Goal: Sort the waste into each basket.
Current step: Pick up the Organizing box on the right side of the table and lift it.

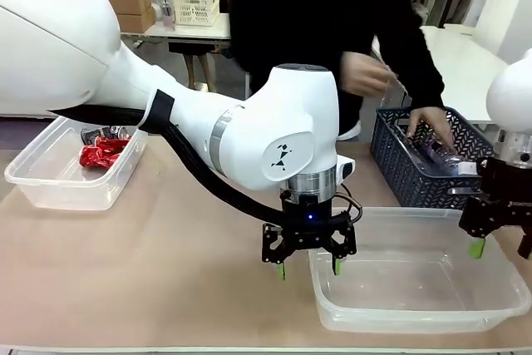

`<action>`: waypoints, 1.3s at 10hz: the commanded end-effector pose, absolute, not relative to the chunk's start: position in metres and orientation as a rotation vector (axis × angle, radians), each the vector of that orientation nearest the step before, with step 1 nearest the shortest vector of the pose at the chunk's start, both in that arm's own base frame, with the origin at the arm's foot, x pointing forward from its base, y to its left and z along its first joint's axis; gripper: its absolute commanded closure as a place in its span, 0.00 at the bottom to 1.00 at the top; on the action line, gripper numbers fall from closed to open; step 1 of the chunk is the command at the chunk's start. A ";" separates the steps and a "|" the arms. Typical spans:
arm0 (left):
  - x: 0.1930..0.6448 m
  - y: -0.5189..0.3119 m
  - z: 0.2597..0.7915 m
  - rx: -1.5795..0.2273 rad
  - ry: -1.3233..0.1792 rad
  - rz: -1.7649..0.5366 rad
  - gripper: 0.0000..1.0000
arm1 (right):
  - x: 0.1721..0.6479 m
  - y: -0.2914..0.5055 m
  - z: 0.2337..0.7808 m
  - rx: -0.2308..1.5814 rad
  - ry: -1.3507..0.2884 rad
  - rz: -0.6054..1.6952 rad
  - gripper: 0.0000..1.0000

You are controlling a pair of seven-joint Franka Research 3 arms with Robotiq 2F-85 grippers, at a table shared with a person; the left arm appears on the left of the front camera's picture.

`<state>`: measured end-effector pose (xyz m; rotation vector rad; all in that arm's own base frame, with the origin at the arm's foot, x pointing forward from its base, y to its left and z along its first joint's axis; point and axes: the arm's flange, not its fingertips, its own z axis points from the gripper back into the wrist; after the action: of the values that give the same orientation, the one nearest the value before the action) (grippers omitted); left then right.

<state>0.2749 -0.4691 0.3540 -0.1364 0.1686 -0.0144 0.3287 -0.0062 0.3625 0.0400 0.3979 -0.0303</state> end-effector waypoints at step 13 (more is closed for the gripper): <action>0.284 -0.463 0.360 -0.154 0.126 0.016 1.00 | 0.216 0.008 0.302 0.046 0.351 0.020 1.00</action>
<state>0.2866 -0.4671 0.3589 -0.1530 0.1550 0.0043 0.3331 0.0094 0.3621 0.0359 0.3720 0.0075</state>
